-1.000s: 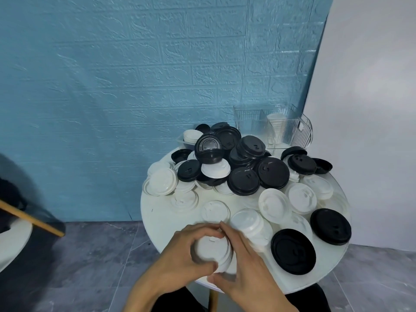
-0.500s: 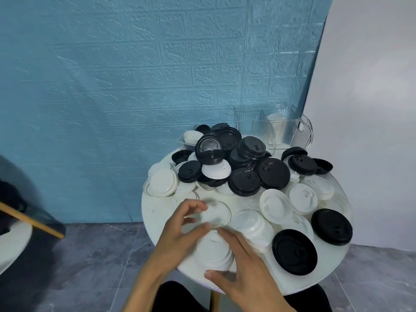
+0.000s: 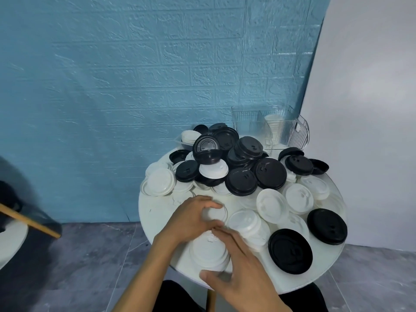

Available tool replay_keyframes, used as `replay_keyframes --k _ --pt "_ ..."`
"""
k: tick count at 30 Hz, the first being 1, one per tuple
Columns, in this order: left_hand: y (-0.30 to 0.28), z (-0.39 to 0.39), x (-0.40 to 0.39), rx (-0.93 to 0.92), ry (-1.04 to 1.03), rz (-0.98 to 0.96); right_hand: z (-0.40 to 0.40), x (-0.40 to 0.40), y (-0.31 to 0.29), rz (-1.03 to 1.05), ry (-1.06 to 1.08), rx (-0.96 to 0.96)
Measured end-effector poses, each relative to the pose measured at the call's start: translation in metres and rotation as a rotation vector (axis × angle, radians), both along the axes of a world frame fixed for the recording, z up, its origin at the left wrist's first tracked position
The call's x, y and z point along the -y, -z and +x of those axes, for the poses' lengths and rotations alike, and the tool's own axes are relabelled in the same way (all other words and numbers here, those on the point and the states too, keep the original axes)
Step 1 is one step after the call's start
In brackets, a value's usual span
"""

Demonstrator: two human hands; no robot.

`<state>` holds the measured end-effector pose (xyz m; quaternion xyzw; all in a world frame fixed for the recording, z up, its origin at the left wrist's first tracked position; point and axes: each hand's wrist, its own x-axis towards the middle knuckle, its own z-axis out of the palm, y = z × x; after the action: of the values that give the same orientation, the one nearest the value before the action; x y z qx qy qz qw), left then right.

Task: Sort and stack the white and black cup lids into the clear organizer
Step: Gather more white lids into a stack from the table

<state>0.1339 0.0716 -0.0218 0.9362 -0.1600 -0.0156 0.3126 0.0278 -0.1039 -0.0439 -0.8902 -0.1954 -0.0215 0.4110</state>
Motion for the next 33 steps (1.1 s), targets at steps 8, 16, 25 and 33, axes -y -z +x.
replay_keyframes --k 8,16,25,33 --pt "-0.016 -0.011 -0.001 0.058 -0.094 -0.007 0.001 0.0 0.003 0.023 0.008 0.004" --pt "-0.01 -0.089 -0.021 0.067 -0.038 -0.353 0.003 -0.001 0.001 0.078 0.051 -0.043" --pt "0.018 -0.104 -0.016 0.065 -0.056 -0.388 0.007 0.003 0.005 0.111 0.034 -0.104" --pt "0.03 -0.097 -0.006 0.106 0.001 -0.462 0.008 0.002 0.012 0.062 0.044 -0.053"
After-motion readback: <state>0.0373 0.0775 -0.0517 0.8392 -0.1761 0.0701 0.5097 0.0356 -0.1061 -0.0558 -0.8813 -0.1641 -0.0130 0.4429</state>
